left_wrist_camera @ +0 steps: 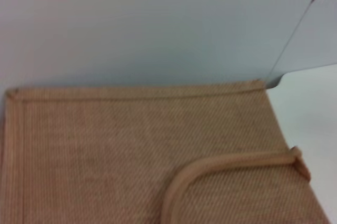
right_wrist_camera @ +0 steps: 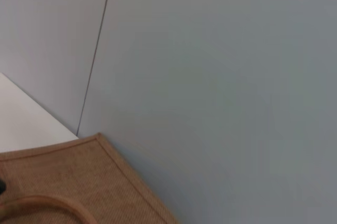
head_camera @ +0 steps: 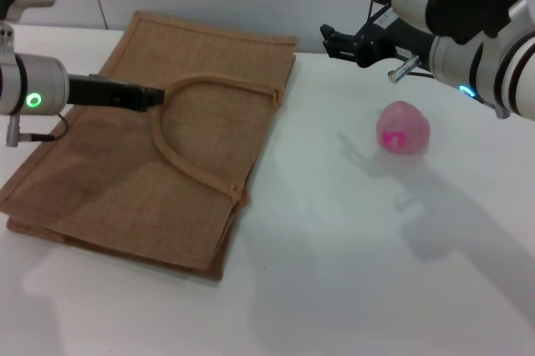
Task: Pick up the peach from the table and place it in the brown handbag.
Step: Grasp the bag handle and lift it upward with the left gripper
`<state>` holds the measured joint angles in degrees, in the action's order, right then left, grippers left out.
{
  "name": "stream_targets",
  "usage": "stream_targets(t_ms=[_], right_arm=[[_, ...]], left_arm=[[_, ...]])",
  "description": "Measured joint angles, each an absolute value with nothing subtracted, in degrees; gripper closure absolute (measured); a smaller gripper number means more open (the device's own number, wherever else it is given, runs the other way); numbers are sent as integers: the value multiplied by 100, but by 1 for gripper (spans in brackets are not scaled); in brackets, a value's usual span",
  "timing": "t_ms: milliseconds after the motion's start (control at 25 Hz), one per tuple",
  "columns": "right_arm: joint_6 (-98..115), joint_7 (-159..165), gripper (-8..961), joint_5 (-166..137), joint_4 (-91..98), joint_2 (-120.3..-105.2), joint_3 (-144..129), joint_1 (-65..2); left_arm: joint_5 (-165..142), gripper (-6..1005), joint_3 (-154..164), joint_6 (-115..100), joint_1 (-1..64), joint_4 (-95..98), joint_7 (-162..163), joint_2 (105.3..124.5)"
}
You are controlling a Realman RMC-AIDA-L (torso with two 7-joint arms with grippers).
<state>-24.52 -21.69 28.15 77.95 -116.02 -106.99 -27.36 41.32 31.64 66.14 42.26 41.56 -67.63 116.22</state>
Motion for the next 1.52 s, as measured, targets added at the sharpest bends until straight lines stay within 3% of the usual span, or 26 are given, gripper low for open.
stream_targets(t_ms=[840,1040,1520], right_arm=[[-2601,-2162,86,2876,7465,-11618,-10734,-2953],[-2609,-2110,86,2881,7479,-11619,-10747,-2953],[-2611,-2082,85,2883,7521,-11619,-10749,-2953]], left_arm=[[4360,942,3075,6821,4181,4353,-6512,11615],[4796,720,2848,6687,4136,4024,-6493,11585],[4739,723,2649,6433,4014,3721,-6585,11572]])
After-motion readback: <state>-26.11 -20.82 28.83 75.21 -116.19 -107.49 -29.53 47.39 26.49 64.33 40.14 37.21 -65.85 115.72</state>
